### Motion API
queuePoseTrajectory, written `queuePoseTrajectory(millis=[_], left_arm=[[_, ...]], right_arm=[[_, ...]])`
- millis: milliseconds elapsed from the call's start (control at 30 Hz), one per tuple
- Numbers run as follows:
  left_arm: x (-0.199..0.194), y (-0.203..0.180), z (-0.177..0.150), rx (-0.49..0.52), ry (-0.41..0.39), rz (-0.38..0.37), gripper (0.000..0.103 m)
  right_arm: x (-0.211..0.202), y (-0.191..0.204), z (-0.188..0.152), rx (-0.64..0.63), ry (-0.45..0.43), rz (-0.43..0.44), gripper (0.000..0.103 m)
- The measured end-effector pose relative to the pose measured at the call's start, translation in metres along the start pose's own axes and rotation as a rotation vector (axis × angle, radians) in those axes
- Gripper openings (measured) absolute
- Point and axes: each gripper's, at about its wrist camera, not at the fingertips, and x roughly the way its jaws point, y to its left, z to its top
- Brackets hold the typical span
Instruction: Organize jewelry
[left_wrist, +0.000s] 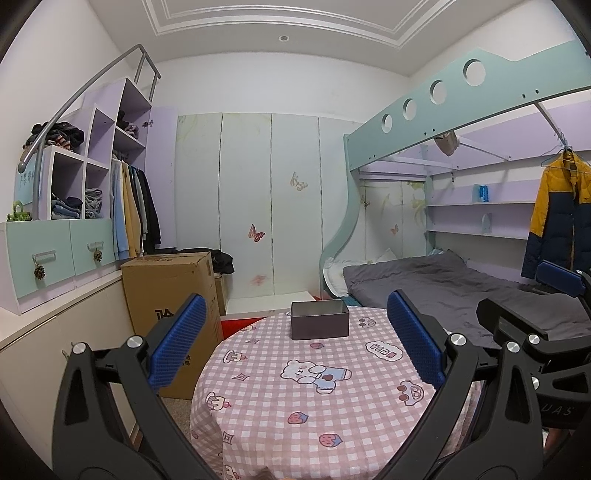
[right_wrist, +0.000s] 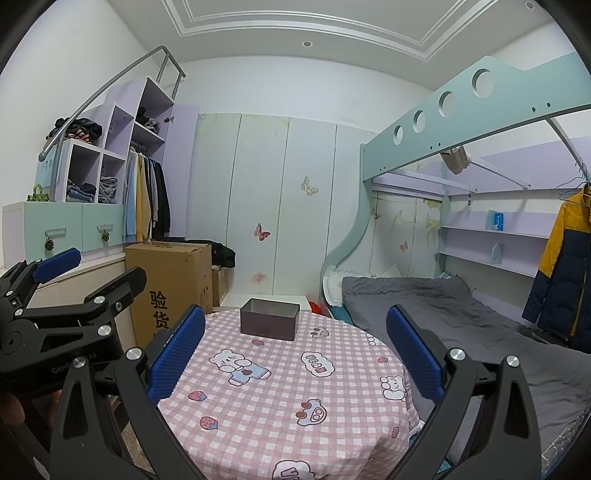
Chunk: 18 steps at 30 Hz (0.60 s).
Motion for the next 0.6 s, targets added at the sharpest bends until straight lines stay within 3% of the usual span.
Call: queuePoseTrajectory(millis=[600], left_arm=[[0.057, -0.002, -0.022, 0.002, 0.115, 0.005, 0.096]], right_arm=[[0.055, 0.001, -0.019, 0.019, 0.111, -0.001, 0.095]])
